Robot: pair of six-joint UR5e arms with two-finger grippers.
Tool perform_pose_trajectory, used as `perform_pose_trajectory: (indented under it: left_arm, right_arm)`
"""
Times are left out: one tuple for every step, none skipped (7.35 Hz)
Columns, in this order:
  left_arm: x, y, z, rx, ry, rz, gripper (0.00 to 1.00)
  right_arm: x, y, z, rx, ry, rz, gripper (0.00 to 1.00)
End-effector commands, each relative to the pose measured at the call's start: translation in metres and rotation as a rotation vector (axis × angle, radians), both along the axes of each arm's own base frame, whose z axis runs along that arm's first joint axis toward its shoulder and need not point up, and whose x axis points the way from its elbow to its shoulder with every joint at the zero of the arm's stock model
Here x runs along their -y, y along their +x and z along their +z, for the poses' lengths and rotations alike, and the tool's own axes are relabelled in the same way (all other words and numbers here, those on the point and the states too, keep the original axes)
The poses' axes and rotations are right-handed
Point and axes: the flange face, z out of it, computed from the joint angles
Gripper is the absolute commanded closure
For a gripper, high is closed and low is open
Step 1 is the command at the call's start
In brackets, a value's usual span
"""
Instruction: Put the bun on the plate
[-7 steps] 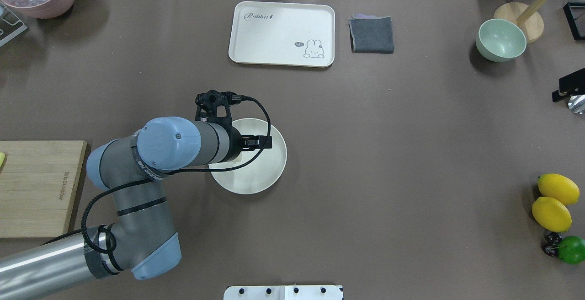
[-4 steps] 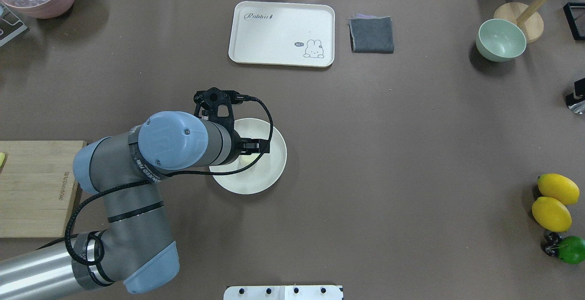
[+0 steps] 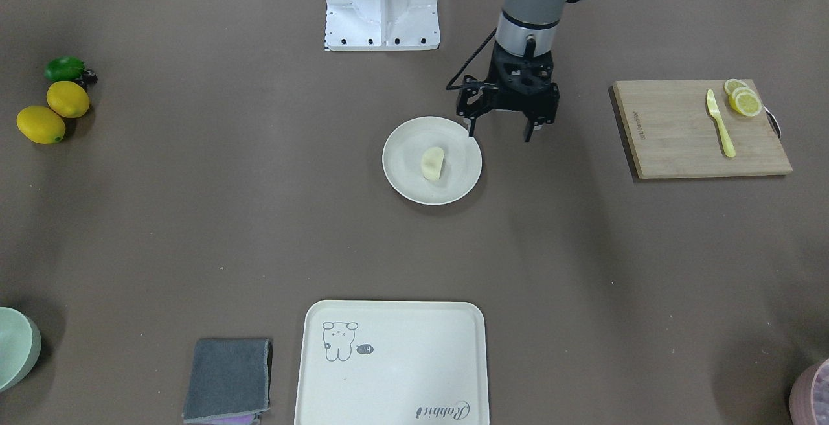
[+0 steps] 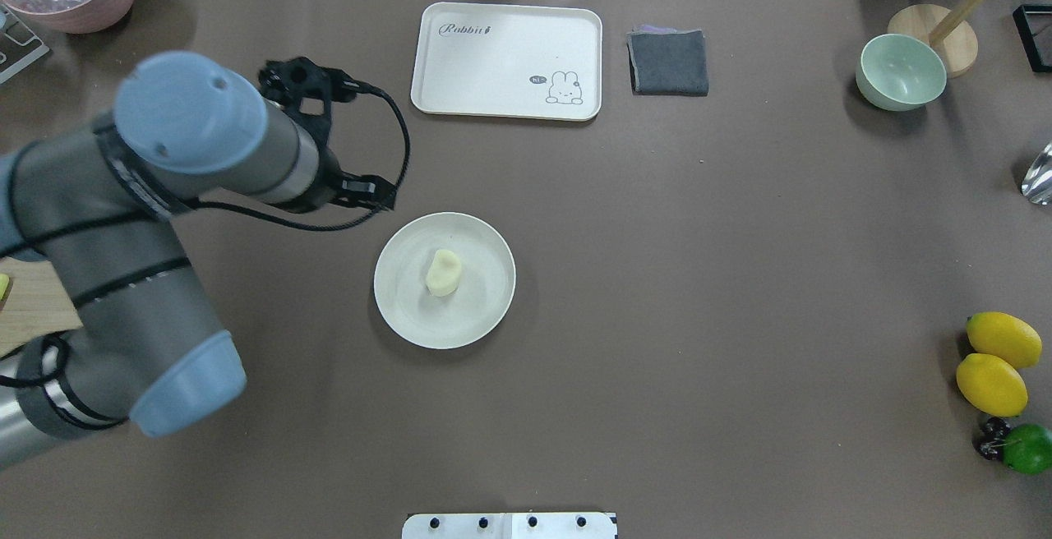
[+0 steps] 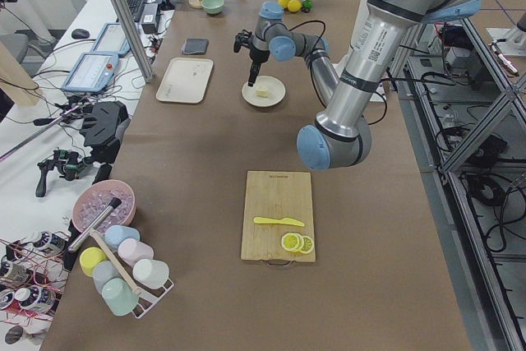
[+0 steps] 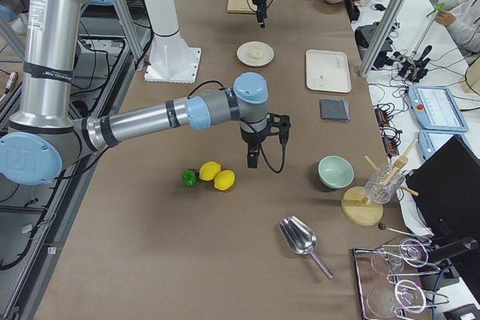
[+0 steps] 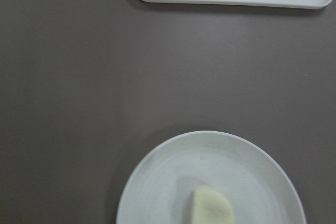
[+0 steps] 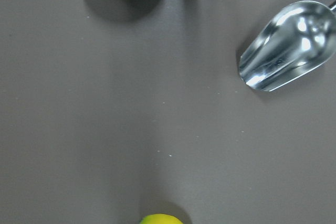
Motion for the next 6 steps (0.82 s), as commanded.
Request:
perform_pose_trajectory:
  left_arm:
    - [0.053,-0.140,0.055,0.097,0.000,0.140,0.02]
    - [0.075,-0.219,0.113,0.118,0.025,0.222,0.02]
    - [0.075,-0.277,0.174,0.140,0.022,0.286,0.02]
    - [0.062,-0.323,0.233,0.166,-0.040,0.281,0.02]
    - [0.041,-0.355,0.304,0.169,-0.112,0.244,0.02]
    - [0.024,-0.404,0.345,0.118,-0.114,0.153,0.02]
  right_arm:
    - [-0.024,0.061,0.065,-0.033,0.056,-0.063,0.00]
    - [-0.027,0.072,0.074,-0.038,0.063,-0.073,0.00]
    - [-0.031,0.087,0.073,-0.037,0.048,-0.071,0.00]
    - [-0.034,0.094,0.076,-0.038,0.050,-0.096,0.00]
    - [-0.041,0.103,0.080,-0.037,0.041,-0.079,0.00]
    - [-0.044,0.103,0.084,-0.036,0.036,-0.078,0.00]
